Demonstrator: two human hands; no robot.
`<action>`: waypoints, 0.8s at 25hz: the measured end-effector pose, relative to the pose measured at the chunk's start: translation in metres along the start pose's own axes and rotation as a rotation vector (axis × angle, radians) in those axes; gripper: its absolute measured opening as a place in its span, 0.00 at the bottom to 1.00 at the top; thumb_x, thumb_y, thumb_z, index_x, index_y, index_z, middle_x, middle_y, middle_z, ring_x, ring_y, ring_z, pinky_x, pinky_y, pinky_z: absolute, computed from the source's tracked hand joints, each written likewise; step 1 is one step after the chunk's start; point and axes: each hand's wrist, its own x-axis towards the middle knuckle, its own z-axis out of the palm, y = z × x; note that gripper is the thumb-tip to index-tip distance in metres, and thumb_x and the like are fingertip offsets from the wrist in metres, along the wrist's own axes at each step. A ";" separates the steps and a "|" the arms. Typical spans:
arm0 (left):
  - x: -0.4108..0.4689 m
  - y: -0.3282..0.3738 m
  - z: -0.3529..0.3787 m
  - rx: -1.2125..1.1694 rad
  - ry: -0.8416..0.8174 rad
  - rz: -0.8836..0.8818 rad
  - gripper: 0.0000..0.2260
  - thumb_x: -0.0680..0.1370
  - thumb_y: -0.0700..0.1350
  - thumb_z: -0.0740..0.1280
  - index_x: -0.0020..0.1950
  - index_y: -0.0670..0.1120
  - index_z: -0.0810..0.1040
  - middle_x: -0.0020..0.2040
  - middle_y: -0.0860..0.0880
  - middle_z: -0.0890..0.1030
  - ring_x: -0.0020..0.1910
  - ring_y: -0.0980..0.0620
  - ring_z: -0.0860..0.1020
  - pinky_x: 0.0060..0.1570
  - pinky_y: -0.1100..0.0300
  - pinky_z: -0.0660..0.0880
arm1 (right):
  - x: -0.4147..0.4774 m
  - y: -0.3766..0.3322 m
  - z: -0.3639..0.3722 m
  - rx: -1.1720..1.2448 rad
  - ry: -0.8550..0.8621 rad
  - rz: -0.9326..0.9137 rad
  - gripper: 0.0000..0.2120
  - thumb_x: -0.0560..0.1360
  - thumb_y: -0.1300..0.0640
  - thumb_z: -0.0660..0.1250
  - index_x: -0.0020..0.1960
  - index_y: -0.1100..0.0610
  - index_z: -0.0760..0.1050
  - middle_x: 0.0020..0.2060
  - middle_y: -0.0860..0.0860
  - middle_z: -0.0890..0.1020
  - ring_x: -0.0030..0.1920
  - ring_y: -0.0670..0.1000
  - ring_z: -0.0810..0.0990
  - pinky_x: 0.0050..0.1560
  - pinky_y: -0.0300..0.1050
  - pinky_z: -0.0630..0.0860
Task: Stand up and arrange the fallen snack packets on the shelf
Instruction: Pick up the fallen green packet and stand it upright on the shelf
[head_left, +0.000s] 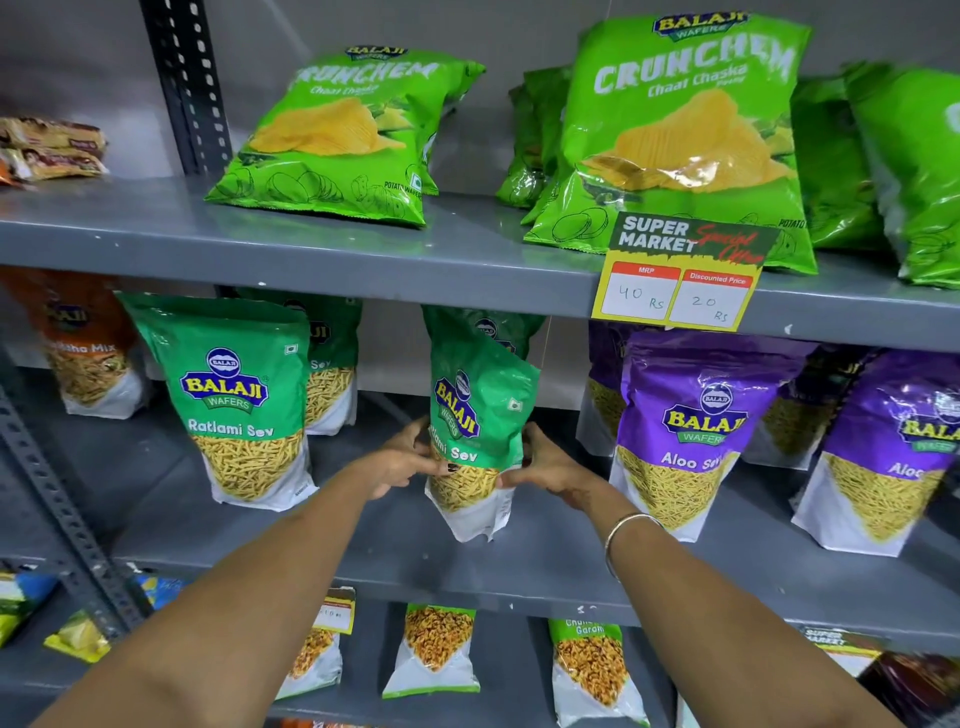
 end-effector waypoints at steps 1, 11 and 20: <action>0.000 0.000 -0.002 0.011 0.004 -0.011 0.41 0.73 0.34 0.69 0.77 0.51 0.49 0.67 0.41 0.72 0.70 0.43 0.67 0.69 0.41 0.60 | 0.000 0.002 -0.002 0.016 0.006 -0.001 0.34 0.67 0.73 0.70 0.69 0.64 0.60 0.63 0.58 0.74 0.61 0.53 0.74 0.56 0.41 0.73; 0.010 0.005 0.005 -0.049 0.136 0.065 0.30 0.71 0.30 0.69 0.68 0.39 0.59 0.69 0.39 0.71 0.63 0.46 0.71 0.59 0.54 0.65 | -0.002 0.017 -0.010 0.044 0.109 -0.015 0.21 0.74 0.67 0.66 0.66 0.64 0.68 0.54 0.54 0.77 0.49 0.48 0.76 0.35 0.33 0.73; 0.007 -0.002 0.011 0.070 0.203 0.070 0.29 0.66 0.38 0.76 0.60 0.43 0.62 0.60 0.44 0.72 0.61 0.48 0.71 0.59 0.57 0.68 | 0.017 0.028 0.001 0.178 0.061 -0.042 0.48 0.53 0.58 0.80 0.69 0.62 0.63 0.64 0.59 0.76 0.64 0.57 0.76 0.65 0.53 0.73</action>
